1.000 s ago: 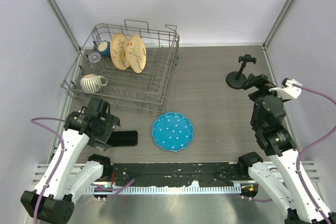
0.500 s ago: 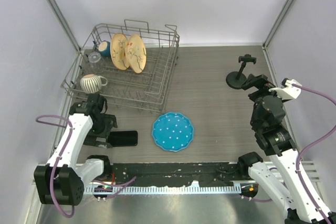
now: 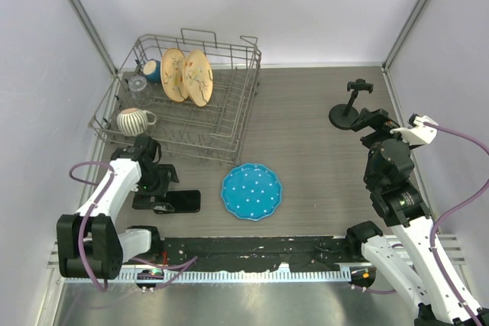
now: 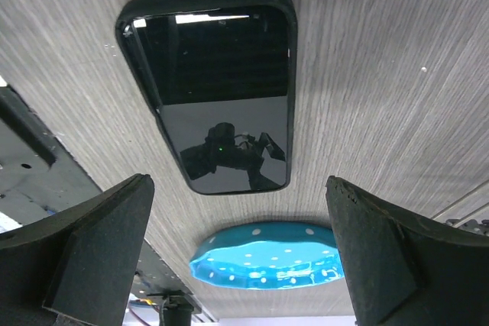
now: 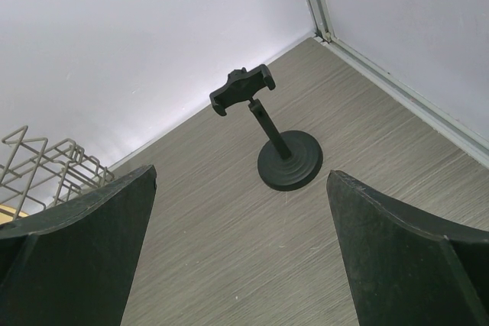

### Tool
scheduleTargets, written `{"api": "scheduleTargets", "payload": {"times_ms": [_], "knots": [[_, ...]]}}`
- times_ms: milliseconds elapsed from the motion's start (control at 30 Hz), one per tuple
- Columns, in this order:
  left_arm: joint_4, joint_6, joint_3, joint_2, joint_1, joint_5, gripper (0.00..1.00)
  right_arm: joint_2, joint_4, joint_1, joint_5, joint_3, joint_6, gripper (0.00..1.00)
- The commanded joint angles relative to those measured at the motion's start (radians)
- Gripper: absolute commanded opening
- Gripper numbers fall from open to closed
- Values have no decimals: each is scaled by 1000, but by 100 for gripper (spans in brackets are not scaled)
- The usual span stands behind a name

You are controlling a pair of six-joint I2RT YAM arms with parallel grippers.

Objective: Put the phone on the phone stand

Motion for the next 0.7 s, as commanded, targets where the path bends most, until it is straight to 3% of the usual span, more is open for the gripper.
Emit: {"api": "scheduleTargets", "payload": {"times_ms": [0, 667], "knots": [[75, -53, -17, 28, 6, 37, 100, -11, 48, 4, 11, -1, 5, 99], [138, -82, -119, 98, 5, 60, 100, -14, 48, 12, 11, -2, 2, 99]]}}
